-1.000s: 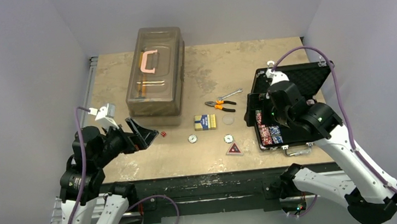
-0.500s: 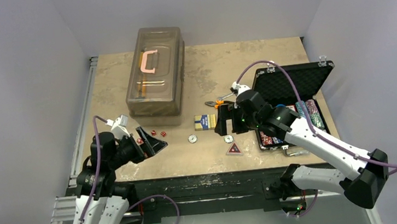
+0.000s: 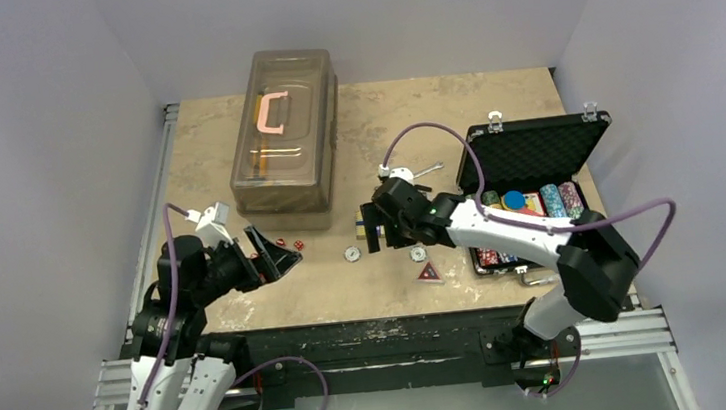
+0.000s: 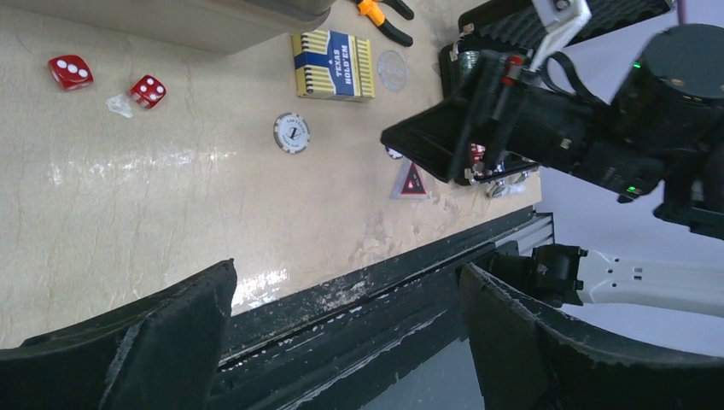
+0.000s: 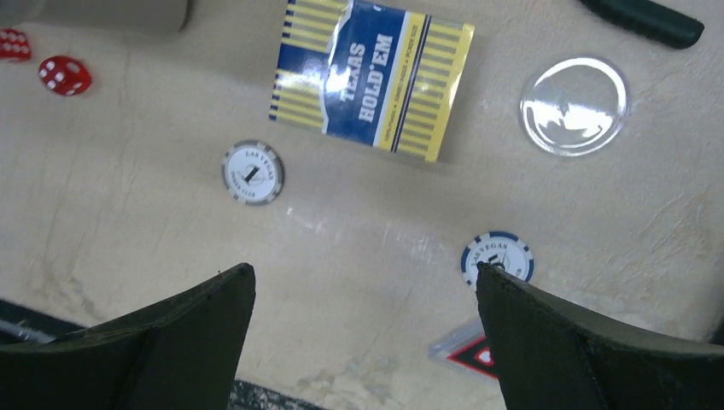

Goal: Pack up texas hold em set

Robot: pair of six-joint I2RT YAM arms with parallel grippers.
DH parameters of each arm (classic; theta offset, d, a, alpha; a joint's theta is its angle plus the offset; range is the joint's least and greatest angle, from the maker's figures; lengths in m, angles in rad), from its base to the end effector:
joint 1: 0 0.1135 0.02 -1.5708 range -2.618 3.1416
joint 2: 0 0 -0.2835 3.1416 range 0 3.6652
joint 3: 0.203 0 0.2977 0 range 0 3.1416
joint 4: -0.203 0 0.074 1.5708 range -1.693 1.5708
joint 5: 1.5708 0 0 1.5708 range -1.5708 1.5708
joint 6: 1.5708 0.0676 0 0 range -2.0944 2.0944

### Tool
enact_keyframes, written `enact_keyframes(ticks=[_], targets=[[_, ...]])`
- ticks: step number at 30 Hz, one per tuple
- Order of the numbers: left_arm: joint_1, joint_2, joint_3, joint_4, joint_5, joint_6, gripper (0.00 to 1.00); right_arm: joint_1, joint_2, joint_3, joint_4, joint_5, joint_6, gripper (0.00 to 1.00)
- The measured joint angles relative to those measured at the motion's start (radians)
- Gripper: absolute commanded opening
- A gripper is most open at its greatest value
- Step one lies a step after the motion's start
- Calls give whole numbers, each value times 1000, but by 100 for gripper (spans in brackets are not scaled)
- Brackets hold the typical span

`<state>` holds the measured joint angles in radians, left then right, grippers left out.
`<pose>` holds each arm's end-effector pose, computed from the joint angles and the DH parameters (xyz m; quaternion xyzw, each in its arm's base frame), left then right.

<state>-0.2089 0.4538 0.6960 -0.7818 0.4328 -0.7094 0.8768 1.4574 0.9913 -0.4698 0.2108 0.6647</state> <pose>0.1409 -0.0588 0.2964 -0.1079 0.8495 -0.3809 0.3489 0.2402 0.2665 0.2050 -0.0673 0.9429 0.1446 0.2923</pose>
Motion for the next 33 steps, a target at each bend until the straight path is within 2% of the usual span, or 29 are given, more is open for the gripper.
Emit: enact_keyframes(ticks=[4, 7, 9, 20, 28, 33], targets=[[0, 3, 39, -6, -2, 18, 99, 0, 112, 72, 11, 51, -7, 99], [0, 5, 70, -14, -3, 34, 99, -4, 190, 143, 35, 64, -48, 90], [0, 5, 94, -25, -11, 51, 99, -15, 234, 180, 59, 45, -96, 88], [0, -11, 121, -78, -25, 93, 99, -243, 406, 283, 126, -250, -414, 90], [0, -11, 121, -77, -17, 93, 99, -251, 492, 357, 116, -412, -608, 90], [0, -9, 121, -77, -17, 93, 99, -250, 518, 373, 88, -444, -660, 90]])
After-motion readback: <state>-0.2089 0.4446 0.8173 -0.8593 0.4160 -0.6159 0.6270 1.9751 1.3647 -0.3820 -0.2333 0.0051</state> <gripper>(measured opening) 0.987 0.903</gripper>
